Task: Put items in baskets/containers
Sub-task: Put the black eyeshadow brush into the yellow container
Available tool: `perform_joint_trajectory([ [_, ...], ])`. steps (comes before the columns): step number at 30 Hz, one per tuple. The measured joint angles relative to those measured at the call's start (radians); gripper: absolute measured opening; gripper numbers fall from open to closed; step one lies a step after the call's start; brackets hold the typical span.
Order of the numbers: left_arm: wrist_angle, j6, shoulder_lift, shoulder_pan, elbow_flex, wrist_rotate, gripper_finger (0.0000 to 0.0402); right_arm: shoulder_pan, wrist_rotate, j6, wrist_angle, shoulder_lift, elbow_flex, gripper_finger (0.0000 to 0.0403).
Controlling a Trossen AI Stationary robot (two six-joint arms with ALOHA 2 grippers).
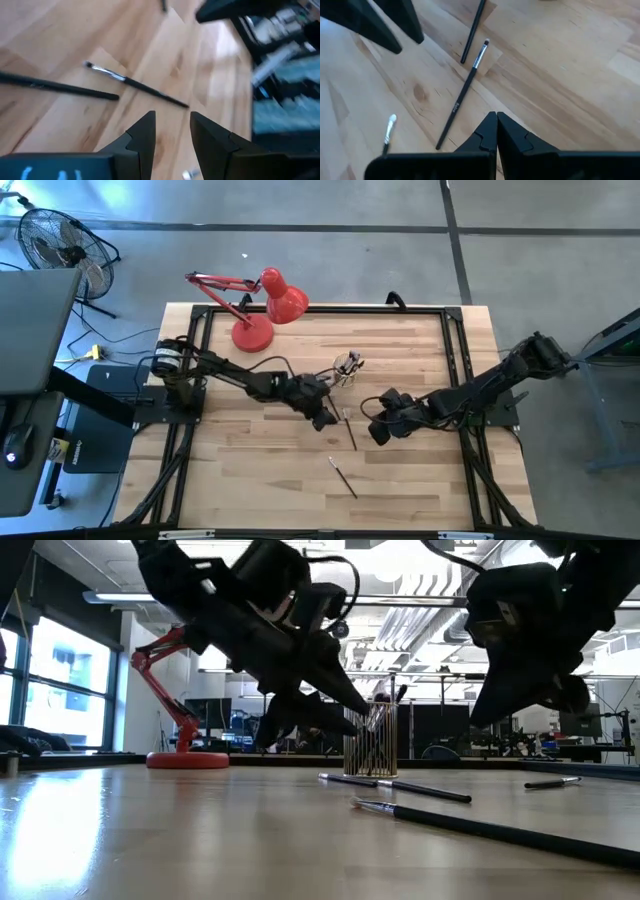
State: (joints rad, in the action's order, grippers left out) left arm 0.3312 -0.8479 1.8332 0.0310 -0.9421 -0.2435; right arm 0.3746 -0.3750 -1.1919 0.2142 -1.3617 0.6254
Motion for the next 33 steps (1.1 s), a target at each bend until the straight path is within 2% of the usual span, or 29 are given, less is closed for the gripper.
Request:
perform_joint_trajectory([
  [5,-0.047,0.092,-0.001,-0.061,0.0,-0.206,0.0119,0.035,-0.047,-0.132,-0.005,-0.001,0.0,0.0],
  [9,-0.132,0.188,-0.001,-0.089,0.0,-0.285,0.0119,0.065,-0.088,-0.219,-0.012,-0.039,0.034,0.0],
  [14,-0.23,0.318,-0.002,-0.116,0.0,-0.35,0.0119,0.073,-0.085,-0.222,0.05,-0.207,0.201,0.0],
  [21,-0.402,0.513,-0.036,-0.132,0.0,-0.369,0.0119,0.063,0.035,-0.247,0.45,-0.516,0.577,0.0],
  [25,-0.481,0.609,-0.066,-0.131,0.0,-0.339,0.0119,0.056,0.05,-0.275,0.601,-0.62,0.74,0.0001],
  [28,-0.524,0.651,-0.075,-0.131,0.0,-0.323,0.0119,0.043,0.05,-0.275,0.65,-0.657,0.804,0.0001],
  [33,-0.54,0.672,-0.076,-0.131,0.001,-0.323,0.0119,0.02,0.076,-0.288,0.662,-0.664,0.816,0.0001],
])
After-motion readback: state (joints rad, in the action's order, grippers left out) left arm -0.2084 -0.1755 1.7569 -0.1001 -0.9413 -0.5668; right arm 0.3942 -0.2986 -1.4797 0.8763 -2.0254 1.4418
